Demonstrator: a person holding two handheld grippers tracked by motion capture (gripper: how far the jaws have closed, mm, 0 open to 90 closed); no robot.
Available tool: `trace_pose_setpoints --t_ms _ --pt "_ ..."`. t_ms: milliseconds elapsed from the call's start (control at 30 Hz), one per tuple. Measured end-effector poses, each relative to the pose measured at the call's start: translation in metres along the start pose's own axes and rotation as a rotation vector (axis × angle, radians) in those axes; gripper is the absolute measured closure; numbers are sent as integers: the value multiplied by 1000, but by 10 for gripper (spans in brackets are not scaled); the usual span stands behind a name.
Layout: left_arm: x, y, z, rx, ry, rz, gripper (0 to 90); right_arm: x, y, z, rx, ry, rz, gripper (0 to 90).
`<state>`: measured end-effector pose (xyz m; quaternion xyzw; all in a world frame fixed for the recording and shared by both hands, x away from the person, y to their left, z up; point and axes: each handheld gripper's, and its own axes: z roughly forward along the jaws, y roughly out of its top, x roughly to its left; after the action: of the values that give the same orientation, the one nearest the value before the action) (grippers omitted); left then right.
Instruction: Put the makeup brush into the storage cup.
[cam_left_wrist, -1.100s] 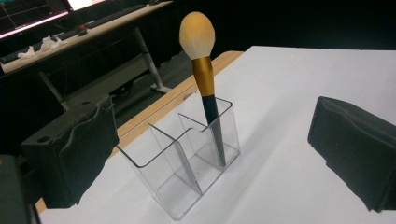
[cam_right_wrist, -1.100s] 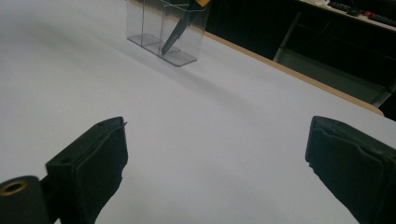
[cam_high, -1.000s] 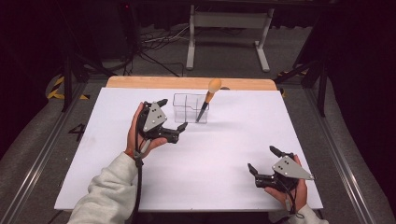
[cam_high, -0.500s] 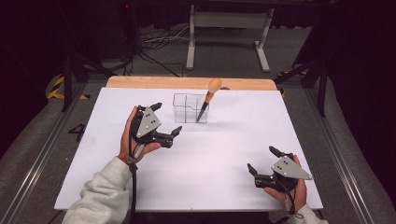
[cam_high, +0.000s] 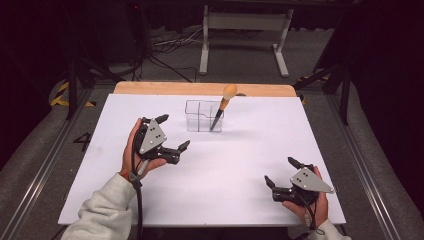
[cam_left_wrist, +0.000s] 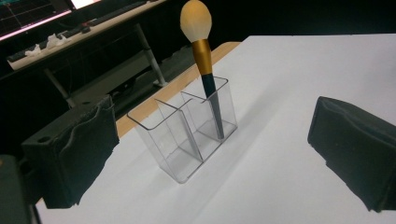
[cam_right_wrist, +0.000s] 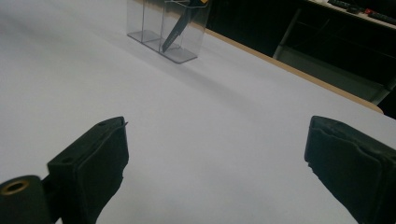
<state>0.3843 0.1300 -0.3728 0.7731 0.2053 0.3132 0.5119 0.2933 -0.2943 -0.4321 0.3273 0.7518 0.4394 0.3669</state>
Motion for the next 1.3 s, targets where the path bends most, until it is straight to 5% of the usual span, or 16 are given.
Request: trace_pose_setpoints --t_ms 1300 --pt "1 -41 -45 57 37 -6 25 -1 -1 1 12 0 -2 71"
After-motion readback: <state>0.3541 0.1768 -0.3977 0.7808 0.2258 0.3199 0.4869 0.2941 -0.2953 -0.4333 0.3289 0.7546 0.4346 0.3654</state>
